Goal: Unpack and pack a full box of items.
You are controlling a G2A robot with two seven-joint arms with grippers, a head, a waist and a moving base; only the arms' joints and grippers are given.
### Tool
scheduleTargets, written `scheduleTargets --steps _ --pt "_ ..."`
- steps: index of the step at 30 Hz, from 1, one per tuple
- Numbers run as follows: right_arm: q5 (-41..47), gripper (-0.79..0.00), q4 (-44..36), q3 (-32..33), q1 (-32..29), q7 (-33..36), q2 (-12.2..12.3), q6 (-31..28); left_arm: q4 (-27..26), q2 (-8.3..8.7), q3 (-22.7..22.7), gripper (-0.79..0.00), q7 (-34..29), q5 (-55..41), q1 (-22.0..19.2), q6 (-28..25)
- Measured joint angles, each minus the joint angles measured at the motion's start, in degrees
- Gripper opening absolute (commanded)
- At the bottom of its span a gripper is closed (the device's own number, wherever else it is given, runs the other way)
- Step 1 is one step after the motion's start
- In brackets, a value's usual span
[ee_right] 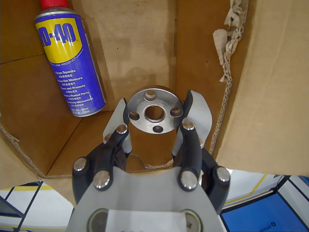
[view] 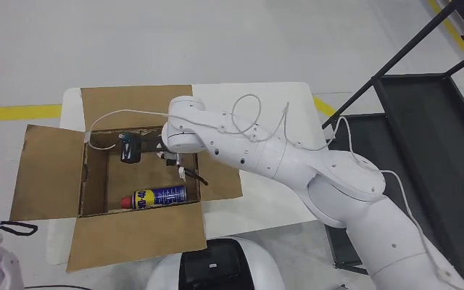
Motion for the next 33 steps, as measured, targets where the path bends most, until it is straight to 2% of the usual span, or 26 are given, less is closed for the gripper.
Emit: scheduleTargets --steps 8,17,24,33 --pt "0.1 -0.785 5.0 -2.4 1.8 -0.9 -4.8 -8.1 0.0 0.0 0.0 0.0 0.0 0.0 0.0 0.0" --pt "-0.4 -0.785 17.2 -3.7 2.4 0.3 -13.1 -14.0 0.0 0.0 0.0 0.0 0.0 0.0 0.0 0.0" --pt "-2.6 -0.785 28.7 -3.7 1.8 -3.5 -18.8 -17.7 0.0 0.0 0.0 0.0 0.0 0.0 0.0 0.0" --pt "-3.8 -0.785 40.1 -3.7 2.1 -6.6 -23.2 -20.8 0.0 0.0 0.0 0.0 0.0 0.0 0.0 0.0"
